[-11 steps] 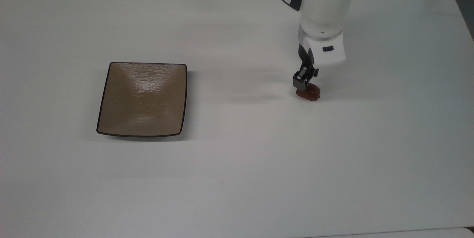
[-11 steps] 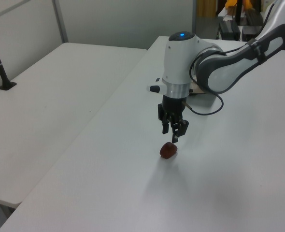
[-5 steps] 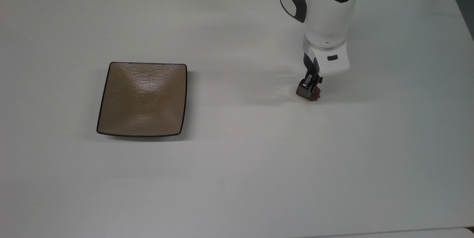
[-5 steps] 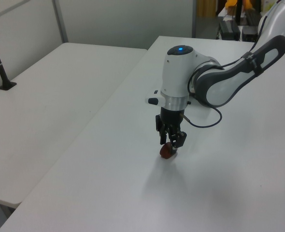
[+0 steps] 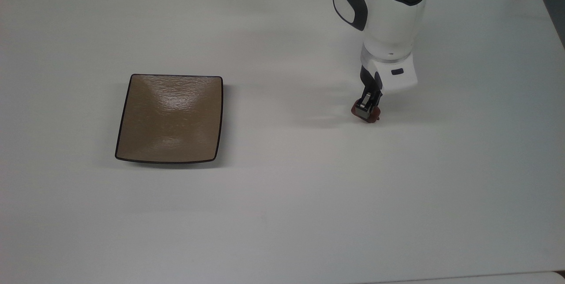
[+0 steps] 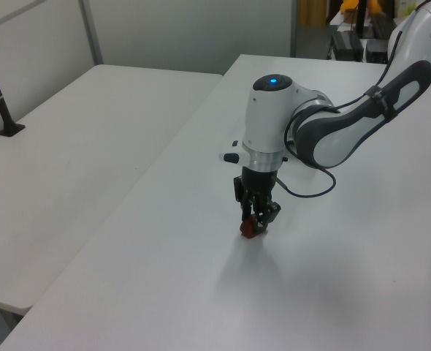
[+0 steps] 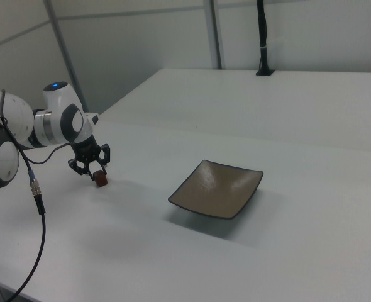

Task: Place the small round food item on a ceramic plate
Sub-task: 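Close the gripper on the dark-red food item, then lift the held food item and carry it over the ceramic plate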

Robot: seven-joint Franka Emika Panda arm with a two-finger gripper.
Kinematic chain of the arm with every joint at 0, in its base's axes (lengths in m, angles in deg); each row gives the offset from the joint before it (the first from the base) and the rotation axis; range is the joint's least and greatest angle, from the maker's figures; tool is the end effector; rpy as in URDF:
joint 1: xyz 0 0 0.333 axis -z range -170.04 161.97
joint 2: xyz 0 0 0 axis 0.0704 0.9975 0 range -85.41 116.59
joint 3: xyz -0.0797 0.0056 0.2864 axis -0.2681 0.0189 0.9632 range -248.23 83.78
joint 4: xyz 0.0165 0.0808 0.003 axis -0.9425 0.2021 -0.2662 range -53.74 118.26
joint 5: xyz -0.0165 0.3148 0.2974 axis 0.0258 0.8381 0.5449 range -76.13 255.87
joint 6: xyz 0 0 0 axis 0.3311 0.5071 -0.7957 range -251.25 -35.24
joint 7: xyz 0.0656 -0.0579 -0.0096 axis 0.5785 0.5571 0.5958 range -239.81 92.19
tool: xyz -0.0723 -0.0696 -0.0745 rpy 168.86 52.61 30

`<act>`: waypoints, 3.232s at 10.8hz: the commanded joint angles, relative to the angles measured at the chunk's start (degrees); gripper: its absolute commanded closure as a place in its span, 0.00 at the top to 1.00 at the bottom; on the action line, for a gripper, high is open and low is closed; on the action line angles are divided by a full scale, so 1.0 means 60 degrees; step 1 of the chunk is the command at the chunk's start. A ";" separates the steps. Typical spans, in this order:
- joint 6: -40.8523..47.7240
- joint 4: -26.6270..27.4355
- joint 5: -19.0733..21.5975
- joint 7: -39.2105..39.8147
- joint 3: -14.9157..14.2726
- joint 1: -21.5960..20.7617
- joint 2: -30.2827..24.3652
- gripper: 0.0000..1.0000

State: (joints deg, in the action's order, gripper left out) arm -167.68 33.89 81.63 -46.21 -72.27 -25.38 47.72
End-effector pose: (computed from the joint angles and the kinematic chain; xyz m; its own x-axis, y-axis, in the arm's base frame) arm 0.6348 0.3648 0.2660 0.4613 0.8799 0.1135 0.8771 -0.4716 0.0910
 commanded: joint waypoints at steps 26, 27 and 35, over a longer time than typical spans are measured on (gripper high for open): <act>0.4372 -0.0140 0.1519 -0.1510 -0.1673 0.2646 -0.3789 0.05; 0.4008 -0.0140 0.1519 -0.1597 -0.1673 0.2808 -0.3542 0.05; 0.1020 -0.0096 0.1358 -0.1729 -0.1673 0.3614 -0.1608 0.06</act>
State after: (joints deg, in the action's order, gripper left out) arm -156.84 33.06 89.68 -55.86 -82.36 -5.17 35.43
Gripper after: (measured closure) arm 0.907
